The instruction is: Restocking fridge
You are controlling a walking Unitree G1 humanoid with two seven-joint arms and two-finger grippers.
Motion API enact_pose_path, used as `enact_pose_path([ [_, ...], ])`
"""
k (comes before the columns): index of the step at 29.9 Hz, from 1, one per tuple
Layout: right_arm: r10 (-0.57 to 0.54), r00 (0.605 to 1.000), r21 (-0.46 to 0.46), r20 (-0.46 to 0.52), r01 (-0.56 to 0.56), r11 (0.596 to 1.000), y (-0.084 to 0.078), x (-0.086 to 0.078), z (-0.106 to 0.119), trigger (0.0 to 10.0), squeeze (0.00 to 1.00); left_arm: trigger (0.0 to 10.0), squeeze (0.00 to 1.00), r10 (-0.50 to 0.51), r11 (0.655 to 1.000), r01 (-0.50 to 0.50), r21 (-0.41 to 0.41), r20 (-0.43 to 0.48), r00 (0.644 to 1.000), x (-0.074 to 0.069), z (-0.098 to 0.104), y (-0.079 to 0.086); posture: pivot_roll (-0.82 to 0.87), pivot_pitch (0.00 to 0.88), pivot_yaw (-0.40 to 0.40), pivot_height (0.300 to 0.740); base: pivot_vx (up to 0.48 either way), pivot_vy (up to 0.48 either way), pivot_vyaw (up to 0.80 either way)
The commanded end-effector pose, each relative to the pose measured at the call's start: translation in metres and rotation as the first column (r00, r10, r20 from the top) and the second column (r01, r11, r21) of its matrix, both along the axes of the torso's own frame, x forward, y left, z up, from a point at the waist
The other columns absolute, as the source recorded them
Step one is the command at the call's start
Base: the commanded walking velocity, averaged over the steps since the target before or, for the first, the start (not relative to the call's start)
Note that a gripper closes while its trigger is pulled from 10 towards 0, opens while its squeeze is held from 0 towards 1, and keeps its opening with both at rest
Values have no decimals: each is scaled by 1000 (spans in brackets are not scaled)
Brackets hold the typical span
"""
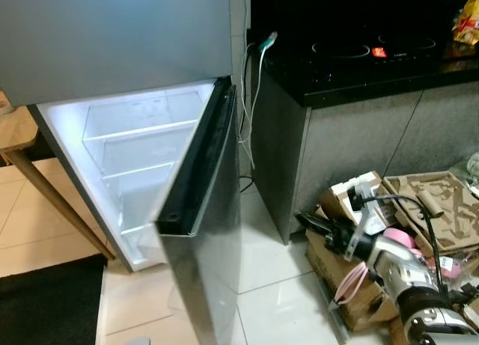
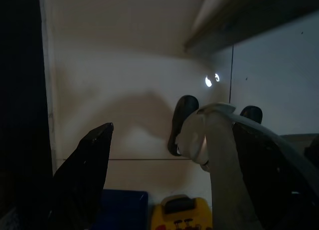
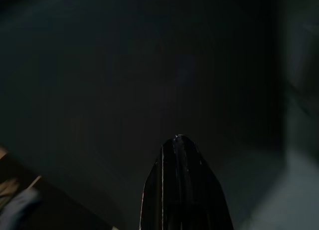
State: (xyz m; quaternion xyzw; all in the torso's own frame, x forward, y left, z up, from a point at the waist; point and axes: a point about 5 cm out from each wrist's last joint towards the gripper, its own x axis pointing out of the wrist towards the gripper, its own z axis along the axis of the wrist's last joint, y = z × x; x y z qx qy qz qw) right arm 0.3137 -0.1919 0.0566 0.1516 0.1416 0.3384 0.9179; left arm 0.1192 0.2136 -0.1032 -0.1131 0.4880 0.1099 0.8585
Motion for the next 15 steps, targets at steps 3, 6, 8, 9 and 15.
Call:
enact_pose_path([
  [3, -138, 975, -161, -173, 110, 981, -17, -20, -34, 10000, 0, 10000, 0, 6, 1000, -6, -9, -6, 1000, 0, -1, -4, -110, 0, 2, 740, 0, 0, 0],
  [6, -288, 887, -360, -362, 152, 920, -37, -60, -76, 10000, 0, 10000, 0, 4, 1000, -4, -9, -3, 1000, 1, -1, -5, -110, 0, 2, 740, 0, 0, 531],
  [8, -357, 836, -426, -416, 168, 889, -47, -84, -95, 10000, 0, 10000, 0, 7, 1000, -7, -8, -1, 1000, 1, -1, -4, -106, 0, 3, 740, 0, 0, 794],
  [9, -357, 836, -426, -416, 168, 889, -47, -84, -95, 10000, 0, 10000, 0, 7, 1000, -7, -8, -1, 1000, 1, -1, -4, -106, 0, 3, 740, 0, 0, 794],
  [15, -461, 717, -553, -523, 126, 824, -60, -136, -125, 10000, 0, 10000, 0, 5, 1000, -5, -1, -2, 1000, 1, 0, -2, -108, 0, 9, 740, 0, 0, 788],
])
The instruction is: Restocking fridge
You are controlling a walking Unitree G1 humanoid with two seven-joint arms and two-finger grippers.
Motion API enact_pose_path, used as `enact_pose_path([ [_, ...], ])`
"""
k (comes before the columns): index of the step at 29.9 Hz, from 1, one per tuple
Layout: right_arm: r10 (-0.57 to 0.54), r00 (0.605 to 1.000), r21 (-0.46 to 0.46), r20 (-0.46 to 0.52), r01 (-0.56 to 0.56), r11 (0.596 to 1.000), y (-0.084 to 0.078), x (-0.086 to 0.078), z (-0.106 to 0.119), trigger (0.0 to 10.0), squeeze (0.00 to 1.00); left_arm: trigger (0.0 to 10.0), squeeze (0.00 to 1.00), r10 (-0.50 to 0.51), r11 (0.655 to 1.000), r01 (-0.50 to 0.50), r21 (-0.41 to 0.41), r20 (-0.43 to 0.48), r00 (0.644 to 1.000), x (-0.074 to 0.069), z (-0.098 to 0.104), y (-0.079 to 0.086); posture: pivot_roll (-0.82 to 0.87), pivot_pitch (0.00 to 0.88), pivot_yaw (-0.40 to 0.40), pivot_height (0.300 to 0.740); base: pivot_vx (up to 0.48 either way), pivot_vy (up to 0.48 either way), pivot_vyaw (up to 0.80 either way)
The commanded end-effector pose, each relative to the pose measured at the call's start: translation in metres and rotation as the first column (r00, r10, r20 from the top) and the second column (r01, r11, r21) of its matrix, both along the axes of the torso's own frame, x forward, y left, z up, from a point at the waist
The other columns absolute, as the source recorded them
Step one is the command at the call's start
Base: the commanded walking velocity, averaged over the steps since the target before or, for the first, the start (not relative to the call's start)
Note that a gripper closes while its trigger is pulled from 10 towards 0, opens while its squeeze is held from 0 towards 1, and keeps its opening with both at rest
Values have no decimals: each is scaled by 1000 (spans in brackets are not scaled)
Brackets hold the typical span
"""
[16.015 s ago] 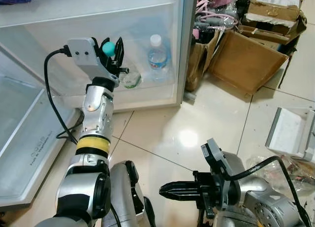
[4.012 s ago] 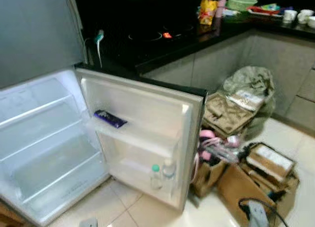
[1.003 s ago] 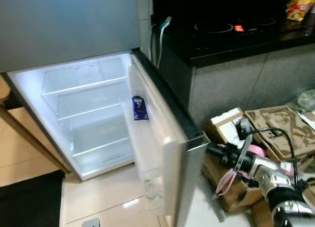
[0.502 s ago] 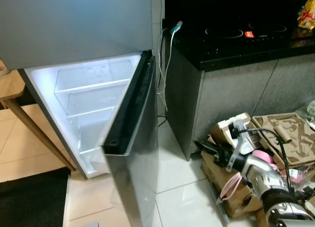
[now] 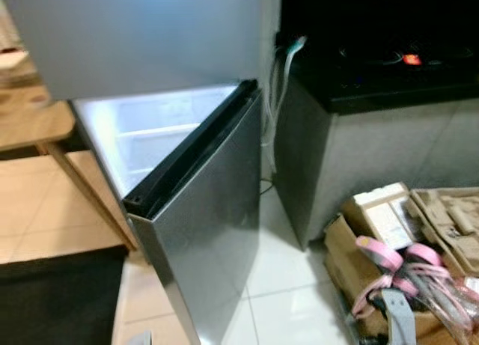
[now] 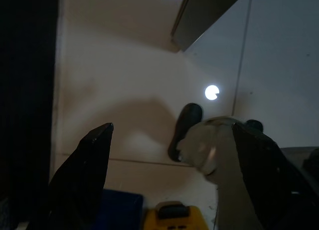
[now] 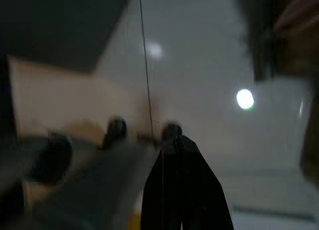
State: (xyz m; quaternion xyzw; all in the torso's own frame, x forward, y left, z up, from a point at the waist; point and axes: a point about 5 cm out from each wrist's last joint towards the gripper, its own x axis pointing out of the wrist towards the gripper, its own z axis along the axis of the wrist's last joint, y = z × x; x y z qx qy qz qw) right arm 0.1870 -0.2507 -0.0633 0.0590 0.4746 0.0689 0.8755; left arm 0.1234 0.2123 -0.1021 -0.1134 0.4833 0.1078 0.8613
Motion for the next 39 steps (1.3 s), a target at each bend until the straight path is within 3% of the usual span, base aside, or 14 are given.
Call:
enact_pose_path([
  [1, -1, 996, -41, -89, -3, 999, -3, -21, -10, 10000, 0, 10000, 0, 8, 1000, -8, 1, -13, 1000, -3, -1, 0, -108, 0, 9, 740, 0, 0, 788],
  [2, -1, 996, -41, -89, -3, 999, -3, -21, -10, 10000, 0, 10000, 0, 8, 1000, -8, 1, -13, 1000, -3, -1, 0, -108, 0, 9, 740, 0, 0, 788],
  [4, -27, 988, -68, -154, 17, 998, -5, -41, -19, 10000, 0, 10000, 0, 7, 1000, -7, 0, -12, 1000, -3, -1, 0, -108, 0, 9, 740, 0, 0, 788],
  [25, -13, 962, -138, -273, -26, 990, -1, -77, -33, 10000, 0, 10000, 0, -19, 1000, 19, 16, -24, 1000, -4, -2, -2, -115, 0, 13, 740, 0, 0, 787],
  [39, -24, 966, -145, -256, -14, 989, -6, -74, -31, 10000, 0, 10000, 0, -28, 1000, 28, 7, -17, 999, -2, -1, -2, -116, 0, 12, 740, 0, 0, 788],
])
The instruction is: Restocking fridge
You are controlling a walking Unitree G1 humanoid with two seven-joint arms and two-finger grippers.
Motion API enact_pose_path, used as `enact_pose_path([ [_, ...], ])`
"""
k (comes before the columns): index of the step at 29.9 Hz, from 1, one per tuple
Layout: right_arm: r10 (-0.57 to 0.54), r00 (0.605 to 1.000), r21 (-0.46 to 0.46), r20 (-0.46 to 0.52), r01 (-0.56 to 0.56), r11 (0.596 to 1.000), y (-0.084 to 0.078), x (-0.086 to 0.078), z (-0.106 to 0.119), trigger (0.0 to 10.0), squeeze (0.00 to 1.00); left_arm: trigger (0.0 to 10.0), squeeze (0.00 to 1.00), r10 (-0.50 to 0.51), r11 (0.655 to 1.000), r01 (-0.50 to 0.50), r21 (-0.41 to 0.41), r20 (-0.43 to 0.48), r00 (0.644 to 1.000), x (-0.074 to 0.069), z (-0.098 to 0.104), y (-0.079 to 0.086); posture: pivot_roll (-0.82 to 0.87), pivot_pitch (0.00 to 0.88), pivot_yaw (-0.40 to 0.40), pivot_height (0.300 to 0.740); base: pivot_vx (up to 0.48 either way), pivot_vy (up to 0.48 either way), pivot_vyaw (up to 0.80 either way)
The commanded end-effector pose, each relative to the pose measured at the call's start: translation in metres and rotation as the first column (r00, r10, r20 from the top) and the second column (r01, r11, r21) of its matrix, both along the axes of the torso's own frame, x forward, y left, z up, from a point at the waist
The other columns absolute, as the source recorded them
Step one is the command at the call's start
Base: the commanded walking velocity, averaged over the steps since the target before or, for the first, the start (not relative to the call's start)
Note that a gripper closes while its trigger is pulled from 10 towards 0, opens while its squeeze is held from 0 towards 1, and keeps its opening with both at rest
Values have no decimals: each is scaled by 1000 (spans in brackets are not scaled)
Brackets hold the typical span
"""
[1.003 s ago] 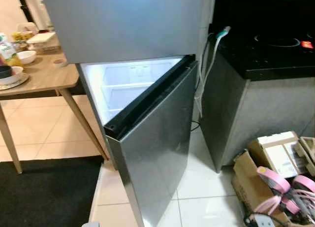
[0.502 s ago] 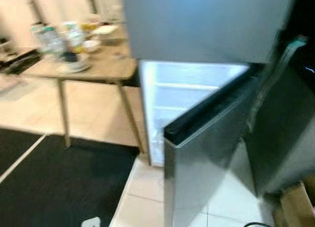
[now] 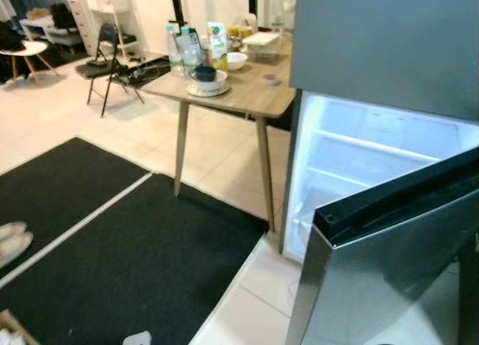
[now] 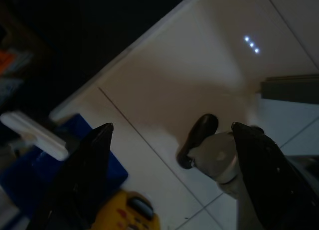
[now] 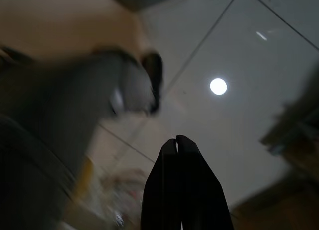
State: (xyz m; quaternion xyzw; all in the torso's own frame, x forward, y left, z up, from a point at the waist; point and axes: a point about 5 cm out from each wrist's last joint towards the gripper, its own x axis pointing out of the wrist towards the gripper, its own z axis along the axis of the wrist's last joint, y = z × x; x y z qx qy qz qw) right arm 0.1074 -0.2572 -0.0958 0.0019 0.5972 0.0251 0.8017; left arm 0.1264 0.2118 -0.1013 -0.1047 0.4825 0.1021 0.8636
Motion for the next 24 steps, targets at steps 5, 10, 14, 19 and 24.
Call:
enact_pose_path([
  [5, -78, 992, 50, 97, 74, 996, 2, 18, 5, 10000, 0, 10000, 0, -14, 1000, 14, -6, -22, 1000, -5, -2, -2, -117, 0, 12, 740, 0, 0, 312],
  [10, -111, 972, 113, 207, 89, 990, 4, 40, 14, 10000, 0, 10000, 0, -15, 1000, 15, -6, -24, 1000, -5, -2, -2, -117, 0, 12, 740, 0, 0, 0],
  [14, -137, 939, 227, 315, 65, 972, 13, 66, 25, 10000, 0, 10000, 0, -13, 1000, 13, -6, -23, 1000, -5, -2, -1, -118, 0, 15, 740, 0, 0, 0],
  [19, -149, 844, 406, 515, -87, 910, 28, 120, 59, 10000, 0, 10000, 0, -12, 1000, 12, -7, -22, 1000, -5, -2, -1, -119, 0, 15, 740, 0, 0, 0],
  [24, -129, 771, 446, 623, -216, 869, 39, 154, 86, 10000, 0, 10000, 0, -10, 1000, 10, -8, -23, 1000, -5, -2, -2, -119, 0, 14, 740, 0, 0, 0],
])
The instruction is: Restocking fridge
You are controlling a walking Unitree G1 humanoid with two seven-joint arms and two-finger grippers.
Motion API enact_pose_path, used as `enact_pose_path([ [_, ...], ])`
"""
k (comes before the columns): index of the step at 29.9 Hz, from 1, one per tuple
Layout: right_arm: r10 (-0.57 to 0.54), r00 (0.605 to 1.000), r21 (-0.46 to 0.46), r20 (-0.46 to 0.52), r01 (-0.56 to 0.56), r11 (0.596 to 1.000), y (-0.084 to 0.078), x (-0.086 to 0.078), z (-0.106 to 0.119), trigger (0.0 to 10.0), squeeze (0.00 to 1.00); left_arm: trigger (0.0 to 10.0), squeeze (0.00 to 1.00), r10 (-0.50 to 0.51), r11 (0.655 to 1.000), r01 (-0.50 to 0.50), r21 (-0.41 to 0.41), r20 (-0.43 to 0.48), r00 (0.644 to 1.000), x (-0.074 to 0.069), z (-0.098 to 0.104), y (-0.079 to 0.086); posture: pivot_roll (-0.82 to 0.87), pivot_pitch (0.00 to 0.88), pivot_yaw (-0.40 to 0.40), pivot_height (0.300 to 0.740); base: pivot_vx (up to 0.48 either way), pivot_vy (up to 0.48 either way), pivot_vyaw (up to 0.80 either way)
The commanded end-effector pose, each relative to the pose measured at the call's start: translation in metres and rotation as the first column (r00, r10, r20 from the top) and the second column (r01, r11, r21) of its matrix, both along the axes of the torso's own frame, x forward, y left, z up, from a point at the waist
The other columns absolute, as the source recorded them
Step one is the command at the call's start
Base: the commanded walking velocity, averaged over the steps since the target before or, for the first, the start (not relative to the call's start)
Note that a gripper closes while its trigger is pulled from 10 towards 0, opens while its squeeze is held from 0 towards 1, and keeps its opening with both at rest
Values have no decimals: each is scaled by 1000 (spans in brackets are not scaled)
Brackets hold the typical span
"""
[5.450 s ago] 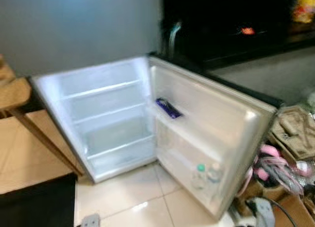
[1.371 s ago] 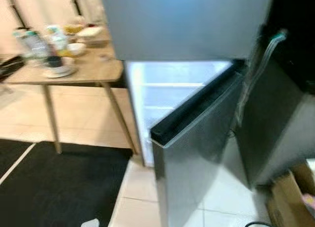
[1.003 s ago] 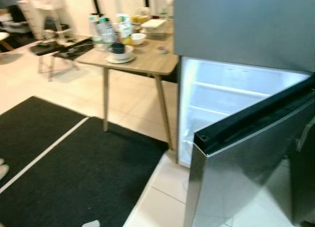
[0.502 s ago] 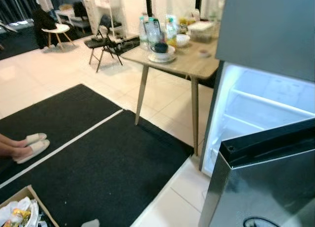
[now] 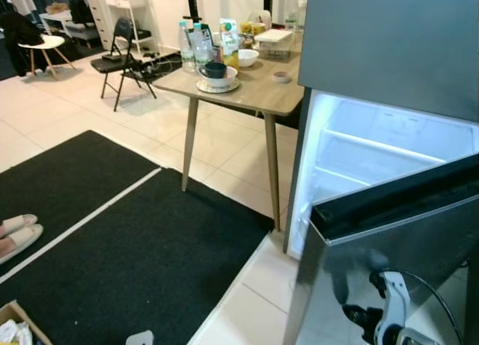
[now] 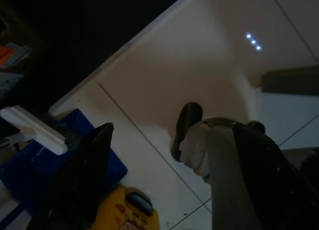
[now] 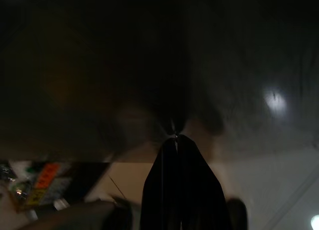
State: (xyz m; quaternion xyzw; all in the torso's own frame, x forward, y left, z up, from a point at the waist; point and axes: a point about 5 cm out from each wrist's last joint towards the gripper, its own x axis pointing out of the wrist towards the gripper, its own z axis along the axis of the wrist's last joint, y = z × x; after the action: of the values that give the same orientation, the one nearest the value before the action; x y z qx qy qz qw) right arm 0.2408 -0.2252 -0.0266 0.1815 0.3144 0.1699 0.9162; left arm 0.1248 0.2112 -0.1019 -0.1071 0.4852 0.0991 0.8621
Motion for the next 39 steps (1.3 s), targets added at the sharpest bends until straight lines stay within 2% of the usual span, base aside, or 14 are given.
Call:
enact_pose_path([
  [1, 27, 989, 47, 144, -34, 998, 9, 29, 25, 10000, 0, 10000, 0, -5, 1000, 5, -1, -18, 1000, -4, -2, -2, -113, 0, 9, 740, 0, 0, 0],
  [10, 53, 916, 162, 397, -127, 978, 38, 86, 86, 10000, 0, 10000, 0, 6, 1000, -6, -4, -22, 1000, -9, -3, -2, -89, 0, -3, 740, 0, 0, 0],
  [14, 3, 792, 164, 610, -130, 978, 71, 137, 164, 10000, 0, 10000, 0, 18, 1000, -18, -1, -33, 999, -17, -5, 1, -72, 0, -11, 740, 0, 0, 0],
  [15, 3, 792, 164, 610, -130, 978, 71, 137, 164, 10000, 0, 10000, 0, 18, 1000, -18, -1, -33, 999, -17, -5, 1, -72, 0, -11, 740, 0, 0, 0],
  [17, -52, 729, 172, 683, -91, 981, 78, 151, 197, 10000, 0, 10000, 0, 25, 1000, -25, 1, -36, 999, -19, -5, 2, -66, 0, -12, 740, 0, 0, 0],
  [21, -115, 686, 177, 718, -20, 984, 74, 156, 212, 10000, 0, 10000, 0, 35, 999, -34, 3, -35, 999, -20, -5, 3, -62, 0, -15, 740, 0, 0, 0],
  [23, -90, 719, 133, 689, -4, 991, 69, 150, 193, 10000, 0, 10000, 0, 35, 999, -35, 3, -35, 999, -20, -5, 3, -68, 0, -12, 740, 0, 0, 0],
  [29, 8, 915, -77, 404, 25, 997, 45, 99, 89, 10000, 0, 10000, 0, 19, 1000, -19, -1, -35, 999, -18, -5, -1, -89, 0, -5, 740, 0, 0, 0],
  [30, 8, 915, -77, 404, 25, 997, 45, 99, 89, 10000, 0, 10000, 0, 19, 1000, -19, -1, -35, 999, -18, -5, -1, -89, 0, -5, 740, 0, 0, 0],
  [32, -15, 971, -176, 238, 58, 983, 31, 70, 49, 10000, 0, 10000, 0, 14, 1000, -14, 0, -29, 999, -15, -5, -2, -94, 0, -4, 740, 0, 0, 0],
  [33, -15, 971, -176, 238, 58, 983, 31, 70, 49, 10000, 0, 10000, 0, 14, 1000, -14, 0, -29, 999, -15, -5, -2, -94, 0, -4, 740, 0, 0, 0],
  [34, -85, 994, -253, 72, 101, 962, 14, 34, 13, 10000, 0, 10000, 0, 12, 1000, -12, -7, -20, 1000, -11, -4, -3, -101, 0, -1, 740, 0, 0, 0],
  [36, -113, 994, -280, 15, 112, 953, 8, 21, 3, 10000, 0, 10000, 0, 15, 1000, -15, -11, -16, 1000, -11, -4, -4, -101, 0, -1, 740, 0, 0, 0],
  [39, -196, 962, -378, -189, 113, 919, -10, -35, -34, 10000, 0, 10000, 0, 7, 1000, -7, -15, -15, 1000, -9, -3, -5, -101, 0, -3, 740, 0, 0, 0],
])
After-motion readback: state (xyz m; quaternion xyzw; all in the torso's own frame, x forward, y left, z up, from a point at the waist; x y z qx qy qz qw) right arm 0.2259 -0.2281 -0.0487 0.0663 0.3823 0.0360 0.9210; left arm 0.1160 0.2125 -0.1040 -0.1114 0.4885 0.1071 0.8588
